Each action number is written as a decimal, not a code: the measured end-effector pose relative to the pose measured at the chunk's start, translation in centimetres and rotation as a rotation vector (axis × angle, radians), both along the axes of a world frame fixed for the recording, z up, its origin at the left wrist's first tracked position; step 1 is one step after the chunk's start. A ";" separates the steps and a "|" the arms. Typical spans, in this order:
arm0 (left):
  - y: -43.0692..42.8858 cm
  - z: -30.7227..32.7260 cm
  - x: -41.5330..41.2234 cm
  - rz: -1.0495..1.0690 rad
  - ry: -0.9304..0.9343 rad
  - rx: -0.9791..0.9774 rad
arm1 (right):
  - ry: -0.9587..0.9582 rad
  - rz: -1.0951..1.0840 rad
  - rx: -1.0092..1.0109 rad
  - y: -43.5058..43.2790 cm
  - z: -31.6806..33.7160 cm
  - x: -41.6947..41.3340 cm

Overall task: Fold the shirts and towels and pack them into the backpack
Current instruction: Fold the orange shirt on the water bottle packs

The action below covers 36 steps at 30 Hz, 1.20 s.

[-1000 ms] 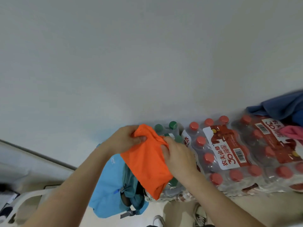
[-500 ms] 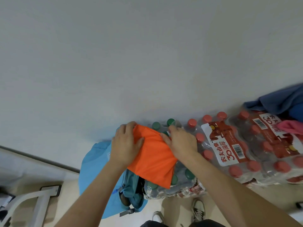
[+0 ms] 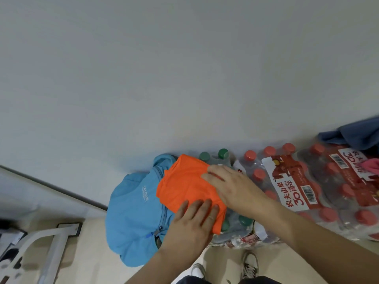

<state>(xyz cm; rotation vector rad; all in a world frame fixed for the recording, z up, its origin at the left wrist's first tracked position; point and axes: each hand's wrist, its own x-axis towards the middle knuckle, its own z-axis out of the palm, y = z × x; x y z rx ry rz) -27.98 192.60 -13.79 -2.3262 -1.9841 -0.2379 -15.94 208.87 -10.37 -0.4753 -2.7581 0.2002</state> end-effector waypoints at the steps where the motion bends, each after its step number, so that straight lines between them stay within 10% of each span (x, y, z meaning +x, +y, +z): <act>1: 0.0 0.0 0.1 0.008 0.001 0.013 | -0.103 0.053 -0.050 -0.1 -0.2 0.8; 6: 0.7 0.9 0.1 0.091 -0.159 0.067 | -0.488 0.160 -0.359 0.7 0.1 3.7; 10: 1.2 2.9 -0.7 0.178 -0.376 0.010 | -0.403 0.120 -0.269 1.0 -0.2 3.3; 19: 1.6 4.4 0.8 0.268 -0.200 -0.090 | -0.268 -0.052 -0.106 -0.7 0.6 2.8; 36: 3.9 13.3 -3.6 0.183 -1.488 -0.603 | 0.084 -0.158 -0.808 2.8 13.6 5.6</act>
